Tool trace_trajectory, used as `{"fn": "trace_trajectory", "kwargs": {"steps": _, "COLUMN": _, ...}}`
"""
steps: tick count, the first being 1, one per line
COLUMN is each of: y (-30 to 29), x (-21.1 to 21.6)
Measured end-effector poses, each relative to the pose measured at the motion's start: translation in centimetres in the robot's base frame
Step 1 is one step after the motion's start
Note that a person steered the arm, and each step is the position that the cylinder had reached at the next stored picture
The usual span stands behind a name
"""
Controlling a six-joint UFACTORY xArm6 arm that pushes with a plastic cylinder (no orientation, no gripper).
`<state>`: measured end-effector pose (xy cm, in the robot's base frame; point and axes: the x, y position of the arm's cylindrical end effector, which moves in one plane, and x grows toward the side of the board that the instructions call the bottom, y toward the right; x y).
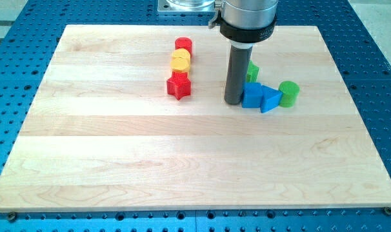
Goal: Place the green star to the right of the green circle
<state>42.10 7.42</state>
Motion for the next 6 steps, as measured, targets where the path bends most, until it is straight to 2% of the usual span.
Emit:
{"fn": "trace_trajectory", "kwargs": {"steps": 2, "y": -0.4, "x": 0.2}}
{"fn": "trace_trajectory", "kwargs": {"steps": 3, "y": -2.0, "x": -1.4}}
{"fn": "trace_trajectory", "kwargs": {"steps": 4, "y": -2.7, "x": -7.4}}
{"fn": "trace_trajectory", "kwargs": {"steps": 5, "y": -2.5, "x": -9.8}}
{"fn": "trace_trajectory", "kwargs": {"steps": 6, "y": -1.7, "x": -10.1}}
